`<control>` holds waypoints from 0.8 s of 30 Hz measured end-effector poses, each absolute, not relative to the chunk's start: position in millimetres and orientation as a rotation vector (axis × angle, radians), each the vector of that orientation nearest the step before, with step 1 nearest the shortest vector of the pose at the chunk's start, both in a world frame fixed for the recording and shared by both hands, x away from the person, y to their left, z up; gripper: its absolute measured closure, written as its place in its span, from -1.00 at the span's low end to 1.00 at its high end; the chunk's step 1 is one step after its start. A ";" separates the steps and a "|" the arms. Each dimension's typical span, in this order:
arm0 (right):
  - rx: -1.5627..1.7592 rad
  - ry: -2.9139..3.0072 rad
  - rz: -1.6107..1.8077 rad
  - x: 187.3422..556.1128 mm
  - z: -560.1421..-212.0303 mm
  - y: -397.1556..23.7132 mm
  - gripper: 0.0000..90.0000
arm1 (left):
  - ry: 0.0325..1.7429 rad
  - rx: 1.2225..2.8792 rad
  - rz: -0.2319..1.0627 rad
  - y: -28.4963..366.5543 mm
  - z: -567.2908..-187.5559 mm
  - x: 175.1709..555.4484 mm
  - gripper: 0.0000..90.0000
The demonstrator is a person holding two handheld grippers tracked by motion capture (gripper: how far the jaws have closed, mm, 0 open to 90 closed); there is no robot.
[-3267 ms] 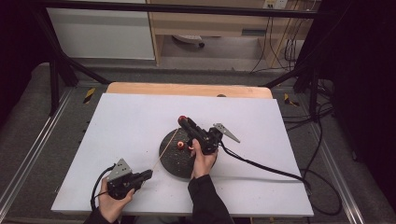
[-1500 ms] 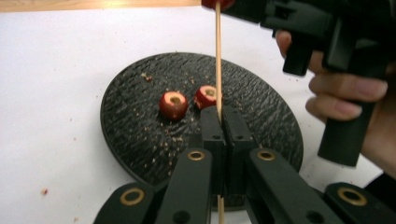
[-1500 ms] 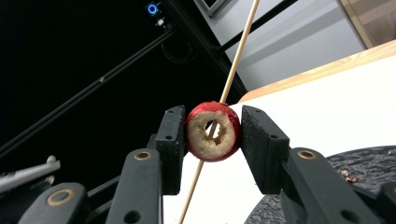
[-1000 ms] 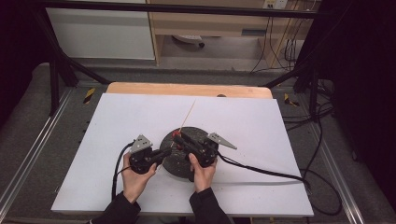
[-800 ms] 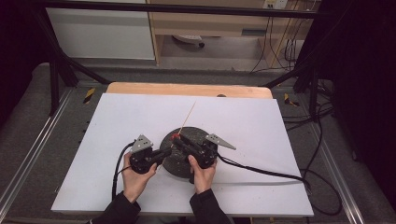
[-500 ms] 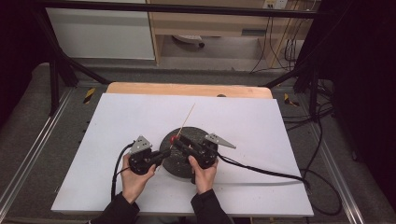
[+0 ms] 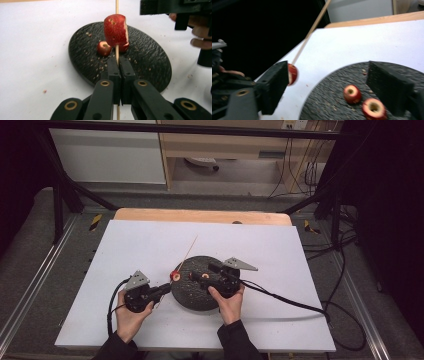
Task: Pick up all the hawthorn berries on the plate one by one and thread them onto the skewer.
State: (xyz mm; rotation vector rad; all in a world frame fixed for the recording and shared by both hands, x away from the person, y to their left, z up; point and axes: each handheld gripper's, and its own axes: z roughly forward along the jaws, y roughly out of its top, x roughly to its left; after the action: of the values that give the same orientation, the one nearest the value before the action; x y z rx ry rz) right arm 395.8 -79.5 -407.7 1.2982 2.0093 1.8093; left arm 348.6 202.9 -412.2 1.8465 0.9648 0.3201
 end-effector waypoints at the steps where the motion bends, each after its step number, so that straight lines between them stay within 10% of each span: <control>1: 1.289 2.025 1.789 396.8 -407.4 -81.9 -0.68 | 0.967 1.852 0.317 205.5 -413.1 347.5 0.96; 24: 1.152 2.455 1.196 424.7 -398.3 -99.3 -0.78 | 1.001 1.956 0.341 258.4 -434.2 322.2 0.96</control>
State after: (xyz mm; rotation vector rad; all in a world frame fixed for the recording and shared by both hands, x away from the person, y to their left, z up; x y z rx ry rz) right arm 424.7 -99.3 -398.3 1.1522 2.4551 1.1956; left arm 322.2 258.4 -434.2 1.9560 1.0008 0.3414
